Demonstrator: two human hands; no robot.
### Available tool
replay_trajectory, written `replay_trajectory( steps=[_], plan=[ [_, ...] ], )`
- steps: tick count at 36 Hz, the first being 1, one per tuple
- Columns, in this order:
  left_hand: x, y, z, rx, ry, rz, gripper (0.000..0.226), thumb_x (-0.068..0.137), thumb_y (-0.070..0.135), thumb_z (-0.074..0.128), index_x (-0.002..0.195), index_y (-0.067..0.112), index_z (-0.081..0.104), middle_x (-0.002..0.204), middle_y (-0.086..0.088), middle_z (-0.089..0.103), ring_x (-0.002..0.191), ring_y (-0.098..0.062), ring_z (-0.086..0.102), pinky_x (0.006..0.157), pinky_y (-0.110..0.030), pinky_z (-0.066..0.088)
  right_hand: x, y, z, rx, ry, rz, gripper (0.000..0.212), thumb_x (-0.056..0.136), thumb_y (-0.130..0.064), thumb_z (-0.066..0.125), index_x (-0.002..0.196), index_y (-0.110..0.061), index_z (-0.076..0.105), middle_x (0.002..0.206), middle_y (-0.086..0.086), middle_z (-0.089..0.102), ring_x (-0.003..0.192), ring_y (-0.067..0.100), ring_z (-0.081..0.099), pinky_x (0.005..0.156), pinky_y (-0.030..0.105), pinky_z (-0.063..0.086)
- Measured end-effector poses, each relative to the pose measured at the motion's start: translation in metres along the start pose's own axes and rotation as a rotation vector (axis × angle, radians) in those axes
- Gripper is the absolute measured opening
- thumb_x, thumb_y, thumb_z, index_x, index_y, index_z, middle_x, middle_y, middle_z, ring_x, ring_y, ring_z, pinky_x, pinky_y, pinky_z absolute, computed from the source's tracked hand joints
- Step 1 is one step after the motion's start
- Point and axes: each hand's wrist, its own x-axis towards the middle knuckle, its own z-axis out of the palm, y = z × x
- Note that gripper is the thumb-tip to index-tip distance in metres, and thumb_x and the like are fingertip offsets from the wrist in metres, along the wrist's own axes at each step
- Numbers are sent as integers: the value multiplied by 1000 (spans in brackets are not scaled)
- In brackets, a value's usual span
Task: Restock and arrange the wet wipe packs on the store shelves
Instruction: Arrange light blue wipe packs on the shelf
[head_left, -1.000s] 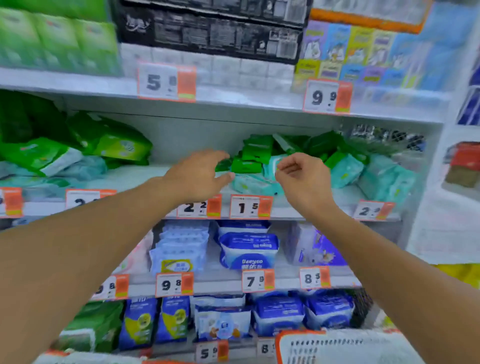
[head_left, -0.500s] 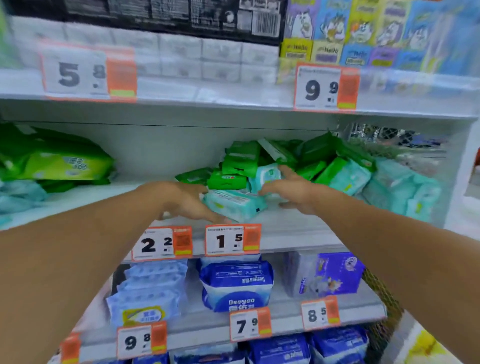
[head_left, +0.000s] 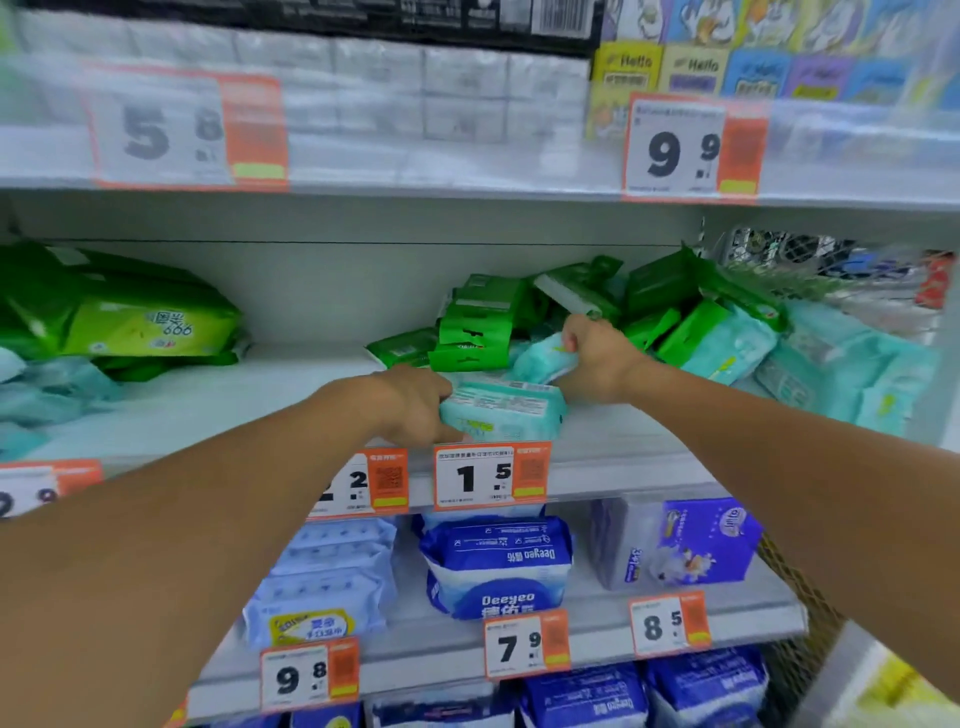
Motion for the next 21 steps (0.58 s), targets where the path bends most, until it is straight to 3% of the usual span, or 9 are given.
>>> replay_trajectory(
  steps=[2, 4, 7, 8, 10, 13, 15, 18, 21],
  plan=[
    [-3, -1, 1, -69, 18, 2, 32, 89, 48, 66, 106, 22, 59, 116, 0, 63, 98, -16, 56, 83, -27, 48, -13, 8, 0, 238, -61, 8, 38, 77, -4, 76, 92, -16, 43, 90, 4, 53, 78, 18, 52, 63, 23, 46],
    [-9, -3, 2, -168, 80, 9, 30, 85, 38, 75, 95, 19, 54, 100, -1, 61, 85, -15, 52, 68, -24, 43, -25, 15, 0, 397, -73, -39, 47, 76, 12, 76, 96, -14, 42, 83, 0, 54, 69, 7, 59, 55, 14, 45],
    [-13, -6, 5, -283, 177, 33, 51, 77, 28, 83, 110, 20, 45, 108, -1, 57, 93, -15, 54, 76, -26, 45, -35, 7, 1, 254, -60, -149, 68, 72, 0, 85, 124, -18, 45, 76, -9, 55, 58, -12, 56, 60, 5, 43],
    [-13, -7, 7, -332, 187, 58, 58, 75, 25, 84, 115, 21, 43, 119, -2, 57, 102, -16, 56, 87, -28, 48, -34, 0, 3, 170, -63, -180, 65, 73, -6, 84, 127, -19, 48, 81, -7, 58, 67, -10, 59, 70, 10, 48],
    [-14, -8, 9, -418, 162, 93, 67, 75, 21, 85, 128, 22, 44, 134, -1, 54, 113, -18, 57, 101, -33, 47, -29, -14, 4, -32, -48, -234, 50, 76, -18, 79, 120, -22, 55, 105, 1, 64, 96, 14, 63, 86, 26, 50],
    [-16, -9, 8, -463, 123, 95, 66, 81, 25, 81, 137, 24, 47, 129, 3, 53, 111, -15, 57, 95, -24, 46, -20, -25, 0, -325, -9, -163, 56, 77, -26, 81, 123, -29, 51, 130, 9, 46, 116, 30, 48, 95, 36, 46],
    [-17, -11, 5, -535, 114, 79, 64, 80, 34, 81, 136, 26, 49, 122, 4, 54, 107, -15, 58, 88, -24, 49, -18, -27, -1, -336, -19, -183, 55, 75, -29, 84, 119, -24, 51, 124, 9, 47, 112, 30, 47, 88, 36, 45],
    [-22, -21, -1, -772, 126, 31, 52, 78, 47, 78, 124, 38, 56, 118, 0, 57, 108, -19, 60, 93, -40, 55, -21, -26, 0, -144, -33, -198, 45, 76, -25, 84, 106, -17, 51, 101, 5, 58, 89, 25, 53, 69, 29, 36],
    [-31, -32, -9, -992, 214, -53, 36, 80, 51, 74, 112, 39, 61, 118, 3, 63, 110, -18, 58, 96, -42, 49, -26, -26, -5, 125, 32, -188, 37, 75, -28, 86, 99, -8, 66, 92, 10, 66, 82, 21, 59, 67, 29, 40]
  ],
)
